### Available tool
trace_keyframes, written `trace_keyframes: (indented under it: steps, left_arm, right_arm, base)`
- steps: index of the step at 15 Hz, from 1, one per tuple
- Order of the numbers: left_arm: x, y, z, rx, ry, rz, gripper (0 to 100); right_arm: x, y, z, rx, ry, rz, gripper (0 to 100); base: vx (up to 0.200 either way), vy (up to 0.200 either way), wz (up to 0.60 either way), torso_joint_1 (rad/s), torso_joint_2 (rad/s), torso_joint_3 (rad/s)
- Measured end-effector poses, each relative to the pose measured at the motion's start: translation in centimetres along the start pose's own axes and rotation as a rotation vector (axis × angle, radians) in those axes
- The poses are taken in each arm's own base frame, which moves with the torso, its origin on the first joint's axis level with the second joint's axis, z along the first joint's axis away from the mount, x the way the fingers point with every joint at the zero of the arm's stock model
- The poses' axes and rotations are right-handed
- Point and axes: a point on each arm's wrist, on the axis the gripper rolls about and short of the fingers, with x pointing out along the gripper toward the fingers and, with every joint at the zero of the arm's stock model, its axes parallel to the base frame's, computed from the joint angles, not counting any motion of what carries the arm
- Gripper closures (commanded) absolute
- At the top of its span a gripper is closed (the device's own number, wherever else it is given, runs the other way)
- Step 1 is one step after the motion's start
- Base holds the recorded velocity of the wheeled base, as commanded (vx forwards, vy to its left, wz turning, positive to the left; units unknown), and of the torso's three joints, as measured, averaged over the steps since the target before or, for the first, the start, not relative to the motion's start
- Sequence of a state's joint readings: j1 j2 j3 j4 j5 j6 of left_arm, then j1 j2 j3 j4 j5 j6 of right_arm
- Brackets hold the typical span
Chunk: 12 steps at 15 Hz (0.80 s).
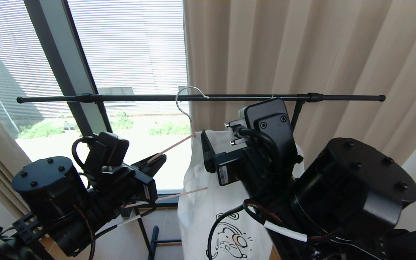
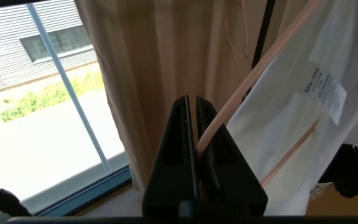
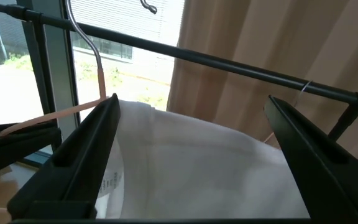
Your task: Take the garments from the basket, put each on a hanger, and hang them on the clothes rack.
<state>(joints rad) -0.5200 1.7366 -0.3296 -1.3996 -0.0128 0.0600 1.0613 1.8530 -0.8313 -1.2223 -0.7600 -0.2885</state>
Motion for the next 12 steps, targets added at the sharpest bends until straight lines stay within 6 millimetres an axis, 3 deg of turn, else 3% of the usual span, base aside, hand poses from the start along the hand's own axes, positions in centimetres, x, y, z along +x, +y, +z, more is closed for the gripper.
trace_keyframes:
  steps: [4,7,12]
  left_arm:
    - [-0.3,-0.1,-0.1,0.006,0.007,-0.005,100]
    - [-0.6,-0.3,-0.4,0.027,0.019,-0.032,100]
    - [-1.6,-1.2,-1.2,0.067,0.055,-0.124,100]
  right_arm:
    - [-1.1,-4.1,1.3,-0.12,0.049,0.145,0]
    - [-2.4,-7.5,1.5,-0.318,0.321,0.396,0]
    - [-2.1,-15.6,11.0,-0.305,0.56,0.835,0]
  base:
    - [0.0,0.0,0.0,0.0,0.0,0.0]
    - [0.0,0.0,0.0,0.0,0.0,0.0]
    - [0.0,0.0,0.0,0.0,0.0,0.0]
